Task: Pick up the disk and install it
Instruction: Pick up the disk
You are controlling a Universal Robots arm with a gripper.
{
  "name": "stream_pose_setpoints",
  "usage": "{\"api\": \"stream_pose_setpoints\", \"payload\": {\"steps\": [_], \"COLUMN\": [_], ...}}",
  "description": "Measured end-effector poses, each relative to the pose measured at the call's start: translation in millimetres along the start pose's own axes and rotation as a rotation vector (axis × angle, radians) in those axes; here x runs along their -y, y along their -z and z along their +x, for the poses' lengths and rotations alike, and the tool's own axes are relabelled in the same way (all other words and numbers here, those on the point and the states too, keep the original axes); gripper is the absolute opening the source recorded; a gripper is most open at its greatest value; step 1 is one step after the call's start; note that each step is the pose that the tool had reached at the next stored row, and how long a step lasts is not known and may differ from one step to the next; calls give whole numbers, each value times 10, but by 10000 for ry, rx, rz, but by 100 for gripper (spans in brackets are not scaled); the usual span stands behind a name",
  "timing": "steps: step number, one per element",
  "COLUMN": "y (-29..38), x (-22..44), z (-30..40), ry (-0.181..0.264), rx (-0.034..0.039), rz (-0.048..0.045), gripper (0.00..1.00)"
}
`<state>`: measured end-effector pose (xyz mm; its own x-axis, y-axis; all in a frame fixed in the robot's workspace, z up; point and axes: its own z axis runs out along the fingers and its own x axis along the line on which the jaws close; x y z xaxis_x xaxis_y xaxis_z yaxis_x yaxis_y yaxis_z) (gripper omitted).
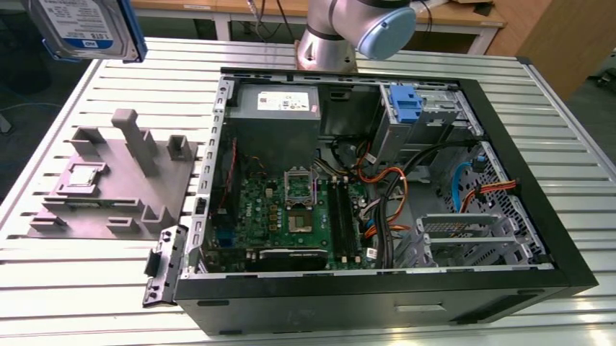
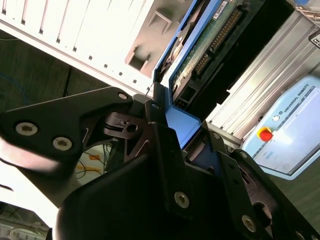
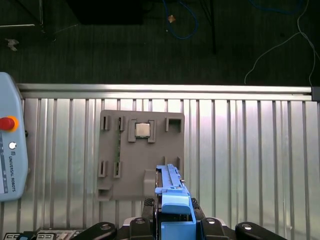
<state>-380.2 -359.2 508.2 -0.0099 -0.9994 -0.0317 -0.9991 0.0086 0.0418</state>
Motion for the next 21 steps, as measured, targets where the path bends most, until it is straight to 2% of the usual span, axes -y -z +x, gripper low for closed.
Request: {"api": "stream_pose_setpoints", "payload": {"steps": [21], "y": [2], "x": [46], "z": [-1], "ry": [0], "rx": [-1], "rz": [-1], "gripper": [37]}}
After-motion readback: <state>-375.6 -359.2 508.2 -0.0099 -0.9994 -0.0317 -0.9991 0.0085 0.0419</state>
